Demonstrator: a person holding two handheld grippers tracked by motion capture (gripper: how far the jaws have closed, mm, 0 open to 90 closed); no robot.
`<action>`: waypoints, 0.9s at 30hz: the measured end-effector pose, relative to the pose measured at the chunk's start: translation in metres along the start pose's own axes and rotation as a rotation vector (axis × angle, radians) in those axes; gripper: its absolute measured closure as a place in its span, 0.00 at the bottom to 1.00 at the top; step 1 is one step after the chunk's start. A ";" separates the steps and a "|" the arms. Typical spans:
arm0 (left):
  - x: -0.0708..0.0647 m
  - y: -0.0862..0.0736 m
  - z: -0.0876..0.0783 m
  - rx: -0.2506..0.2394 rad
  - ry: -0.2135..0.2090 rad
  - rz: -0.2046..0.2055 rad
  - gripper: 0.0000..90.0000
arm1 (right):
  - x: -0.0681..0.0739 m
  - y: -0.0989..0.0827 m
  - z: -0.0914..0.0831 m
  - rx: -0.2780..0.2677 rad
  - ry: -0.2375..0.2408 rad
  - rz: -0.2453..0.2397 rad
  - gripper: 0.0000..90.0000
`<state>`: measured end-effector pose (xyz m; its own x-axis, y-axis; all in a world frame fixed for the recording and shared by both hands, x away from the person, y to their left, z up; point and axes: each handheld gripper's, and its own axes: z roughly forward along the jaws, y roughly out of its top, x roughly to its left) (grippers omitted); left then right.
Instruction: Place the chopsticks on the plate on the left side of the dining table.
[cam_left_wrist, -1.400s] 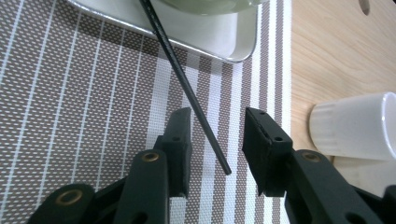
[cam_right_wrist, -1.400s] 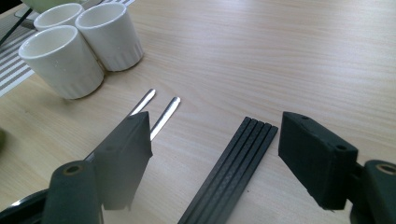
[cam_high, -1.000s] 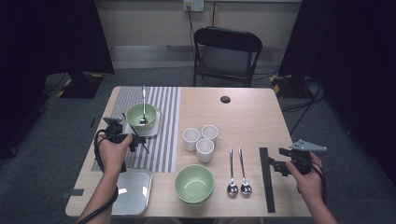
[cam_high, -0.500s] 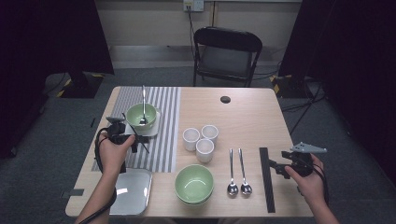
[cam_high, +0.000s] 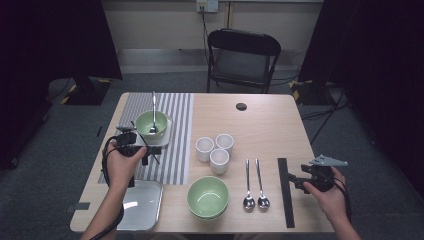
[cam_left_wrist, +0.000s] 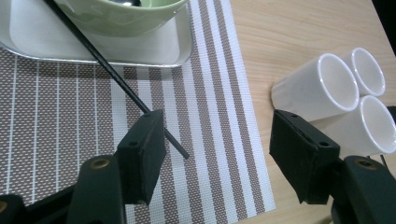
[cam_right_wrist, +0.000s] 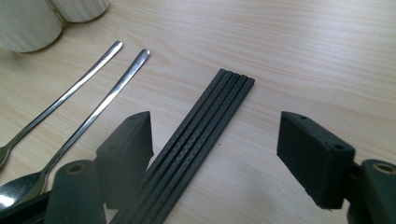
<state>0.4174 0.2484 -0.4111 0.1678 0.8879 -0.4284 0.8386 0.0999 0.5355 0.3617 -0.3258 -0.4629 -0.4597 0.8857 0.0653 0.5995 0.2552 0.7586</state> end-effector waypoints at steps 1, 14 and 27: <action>-0.001 0.000 0.000 0.001 -0.003 0.006 0.40 | 0.000 0.000 0.000 0.001 -0.004 -0.004 0.32; -0.015 0.000 0.002 0.012 -0.034 0.036 0.40 | -0.001 -0.003 0.006 0.033 -0.046 -0.011 0.47; -0.021 -0.001 0.007 0.014 -0.038 0.060 0.39 | 0.001 -0.007 0.014 0.074 -0.001 0.017 0.65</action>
<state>0.4162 0.2268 -0.4077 0.2373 0.8742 -0.4237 0.8336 0.0407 0.5508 0.3664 -0.3215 -0.4768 -0.4484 0.8905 0.0775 0.6543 0.2679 0.7072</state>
